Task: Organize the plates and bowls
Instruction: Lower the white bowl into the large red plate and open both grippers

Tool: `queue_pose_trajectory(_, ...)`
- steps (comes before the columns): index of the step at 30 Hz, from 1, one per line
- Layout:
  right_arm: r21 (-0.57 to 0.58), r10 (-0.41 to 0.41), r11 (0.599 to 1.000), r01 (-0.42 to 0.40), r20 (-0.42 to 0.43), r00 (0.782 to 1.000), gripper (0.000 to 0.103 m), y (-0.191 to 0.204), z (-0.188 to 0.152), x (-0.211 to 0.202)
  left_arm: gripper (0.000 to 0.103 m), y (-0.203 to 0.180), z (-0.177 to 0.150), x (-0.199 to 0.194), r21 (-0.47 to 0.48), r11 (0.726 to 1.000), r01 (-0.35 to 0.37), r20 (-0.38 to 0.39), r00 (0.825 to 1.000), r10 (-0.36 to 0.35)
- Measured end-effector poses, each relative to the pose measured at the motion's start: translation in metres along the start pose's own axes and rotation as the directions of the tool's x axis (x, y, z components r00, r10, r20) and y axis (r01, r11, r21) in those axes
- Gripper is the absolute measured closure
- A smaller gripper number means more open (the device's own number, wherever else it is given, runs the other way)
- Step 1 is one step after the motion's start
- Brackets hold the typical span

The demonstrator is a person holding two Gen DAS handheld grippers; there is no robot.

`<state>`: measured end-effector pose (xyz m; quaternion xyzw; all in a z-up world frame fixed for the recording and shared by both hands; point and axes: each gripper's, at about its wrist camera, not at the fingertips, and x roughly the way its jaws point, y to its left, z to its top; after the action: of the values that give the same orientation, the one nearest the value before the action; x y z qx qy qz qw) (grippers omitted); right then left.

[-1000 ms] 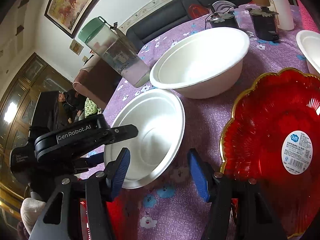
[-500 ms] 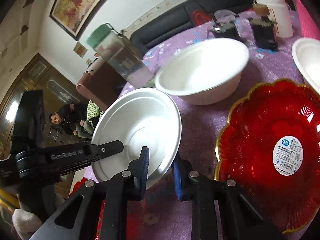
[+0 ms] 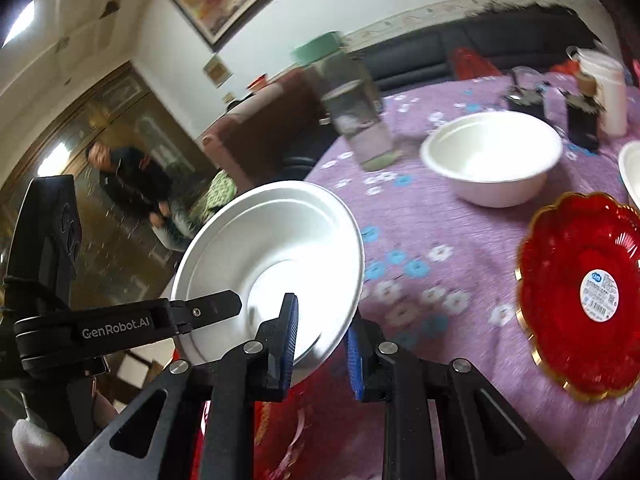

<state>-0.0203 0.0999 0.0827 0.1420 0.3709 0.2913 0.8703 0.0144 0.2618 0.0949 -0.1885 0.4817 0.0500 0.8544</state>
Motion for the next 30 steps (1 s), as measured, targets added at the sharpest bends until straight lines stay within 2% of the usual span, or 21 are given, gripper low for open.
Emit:
queue_pose_trajectory(7,-0.068,0.016,0.997,-0.021,-0.075,0.997,0.078,0.034,-0.027,0.010,0.091,0.040,-0.035,-0.016,-0.064,0.998,-0.009,0.016,1.000,0.010)
queue_pose_trajectory(12,-0.110,-0.023,0.994,0.007,-0.144,0.989,0.078,0.051,-0.046,0.025,0.091,0.067,-0.053,-0.002,-0.122,0.992,-0.011,-0.025,1.000,0.008)
queue_pose_trajectory(17,-0.144,-0.063,0.989,0.036,-0.183,0.981,0.078,0.057,-0.055,0.038,0.091,0.081,-0.058,0.011,-0.143,0.989,-0.024,-0.055,0.998,0.016)
queue_pose_trajectory(21,-0.148,-0.090,0.987,0.058,-0.219,0.972,0.078,0.056,-0.057,0.050,0.090,0.080,-0.057,0.011,-0.117,0.992,-0.041,-0.046,0.998,0.036)
queue_pose_trajectory(23,-0.152,-0.095,0.986,0.062,-0.225,0.970,0.078,0.057,-0.055,0.055,0.076,0.080,-0.057,0.008,-0.105,0.993,-0.052,-0.037,0.998,0.048)
queue_pose_trajectory(24,-0.158,-0.104,0.985,0.068,-0.230,0.968,0.079,0.057,-0.055,0.057,0.054,0.081,-0.057,0.006,-0.107,0.993,-0.049,-0.030,0.998,0.046)
queue_pose_trajectory(25,-0.159,-0.108,0.985,0.072,-0.232,0.967,0.079,0.057,-0.055,0.058,0.039,0.082,-0.057,0.002,-0.113,0.993,-0.038,-0.018,0.999,0.037)
queue_pose_trajectory(30,-0.162,-0.121,0.983,0.083,-0.239,0.963,0.080,0.056,-0.053,0.062,0.035,0.084,-0.057,-0.021,-0.109,0.993,-0.033,0.048,0.998,0.038)
